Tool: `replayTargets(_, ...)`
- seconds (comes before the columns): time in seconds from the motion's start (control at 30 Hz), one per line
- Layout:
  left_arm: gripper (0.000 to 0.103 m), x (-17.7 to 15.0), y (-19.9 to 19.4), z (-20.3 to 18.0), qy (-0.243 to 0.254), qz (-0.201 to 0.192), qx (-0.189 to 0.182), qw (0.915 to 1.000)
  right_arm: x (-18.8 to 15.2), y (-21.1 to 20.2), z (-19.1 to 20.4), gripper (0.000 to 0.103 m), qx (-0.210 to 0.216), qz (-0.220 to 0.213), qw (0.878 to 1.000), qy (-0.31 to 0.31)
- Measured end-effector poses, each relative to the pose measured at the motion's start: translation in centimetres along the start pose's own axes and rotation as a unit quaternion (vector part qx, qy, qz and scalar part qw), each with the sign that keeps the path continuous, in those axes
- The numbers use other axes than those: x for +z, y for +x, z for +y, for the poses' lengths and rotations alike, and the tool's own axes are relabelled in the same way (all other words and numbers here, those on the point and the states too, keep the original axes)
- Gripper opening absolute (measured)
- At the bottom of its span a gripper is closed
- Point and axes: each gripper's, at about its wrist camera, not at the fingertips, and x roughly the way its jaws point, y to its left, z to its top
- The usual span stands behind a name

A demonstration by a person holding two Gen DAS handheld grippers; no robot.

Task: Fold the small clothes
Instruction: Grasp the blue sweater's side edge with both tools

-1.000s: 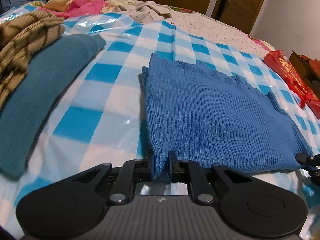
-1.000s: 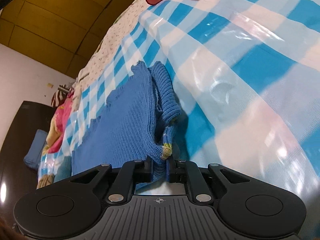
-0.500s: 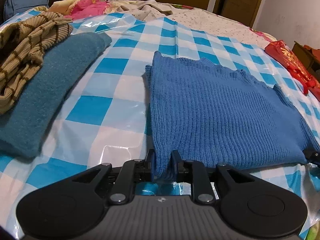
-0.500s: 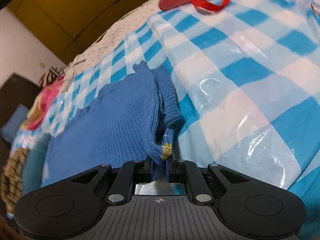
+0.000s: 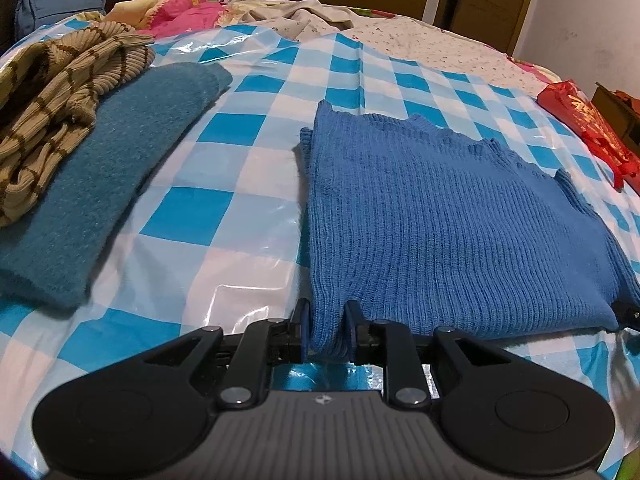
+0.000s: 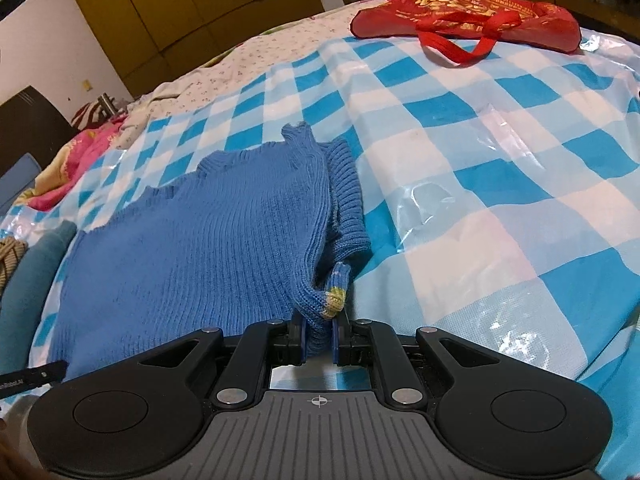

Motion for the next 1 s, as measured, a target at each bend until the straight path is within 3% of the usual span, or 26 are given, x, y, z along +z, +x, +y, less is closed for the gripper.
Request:
replayTargets(0.47, 0.036, -0.3, -0.4, -0.2, 0.005, -0.005, 0.015, 0.9999, -0.4, -0.4, 1.0, 0.011, -0.029, -0.008, 0.999, -0.036)
replayTargets(0.67, 0.038, -0.6, -1.6, -0.8, 0.023, -0.022, 0.036, 0.9988, -0.5, -0.6, 2.2, 0.018, -0.055, -0.013, 0.996, -0.068)
replayTargets(1.0, 0.039, -0.8, -3.3, 0.4, -0.019, -0.026, 0.025, 0.9992, -0.3, -1.6, 3.2, 0.021, -0.089, -0.019, 0.99, -0.107)
